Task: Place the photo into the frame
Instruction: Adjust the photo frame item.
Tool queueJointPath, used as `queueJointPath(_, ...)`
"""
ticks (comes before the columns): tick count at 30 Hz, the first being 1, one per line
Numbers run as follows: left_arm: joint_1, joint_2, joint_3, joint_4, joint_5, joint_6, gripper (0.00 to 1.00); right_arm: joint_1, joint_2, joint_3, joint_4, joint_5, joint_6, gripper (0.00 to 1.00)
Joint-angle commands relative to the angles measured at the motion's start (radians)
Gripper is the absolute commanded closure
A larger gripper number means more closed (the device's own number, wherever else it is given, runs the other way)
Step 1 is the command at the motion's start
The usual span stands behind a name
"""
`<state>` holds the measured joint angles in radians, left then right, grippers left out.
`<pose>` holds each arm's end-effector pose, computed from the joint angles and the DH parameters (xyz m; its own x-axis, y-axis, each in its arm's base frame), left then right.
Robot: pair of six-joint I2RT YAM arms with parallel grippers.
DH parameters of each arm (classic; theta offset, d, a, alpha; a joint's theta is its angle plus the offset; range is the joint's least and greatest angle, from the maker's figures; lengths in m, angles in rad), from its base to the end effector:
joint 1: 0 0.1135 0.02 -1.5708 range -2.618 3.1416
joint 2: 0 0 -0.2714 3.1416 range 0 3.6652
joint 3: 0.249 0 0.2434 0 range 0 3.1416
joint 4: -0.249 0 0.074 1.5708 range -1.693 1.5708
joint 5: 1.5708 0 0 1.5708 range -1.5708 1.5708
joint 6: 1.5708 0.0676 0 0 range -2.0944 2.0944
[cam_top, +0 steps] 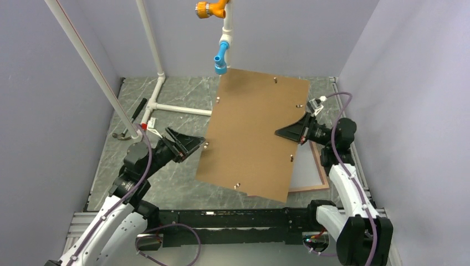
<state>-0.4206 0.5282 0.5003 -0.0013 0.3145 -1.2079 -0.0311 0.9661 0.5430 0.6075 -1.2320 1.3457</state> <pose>0.1387 -0.0849 0.2996 -0.6363 -0.6893 -0.3464 0.2131 0.2745 -0.9377 0.2021 0.0575 0.3123 -0.8524 0.3507 -0.3880 -0.3832 0.0861 0.9196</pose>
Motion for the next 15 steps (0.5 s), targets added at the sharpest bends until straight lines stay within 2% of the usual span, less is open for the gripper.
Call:
queueJointPath(1,-0.007,0.085,0.081,-0.184,0.032,0.136,0.06,-0.111,-0.048,0.190,-0.610,0.027,-0.439,1.00)
queueJointPath(5,-0.026,0.207,0.139,-0.280,0.031,0.238,0.05,-0.195,-0.022,0.319,-0.977,0.053,-0.705,1.00)
queueJointPath(7,-0.048,0.293,0.165,-0.301,0.019,0.283,0.07,-0.207,-0.009,0.348,-1.073,0.085,-0.787,1.00)
queueJointPath(15,-0.168,0.641,0.275,-0.252,-0.001,0.365,0.18,-0.281,0.024,0.343,-1.115,0.146,-0.845,1.00)
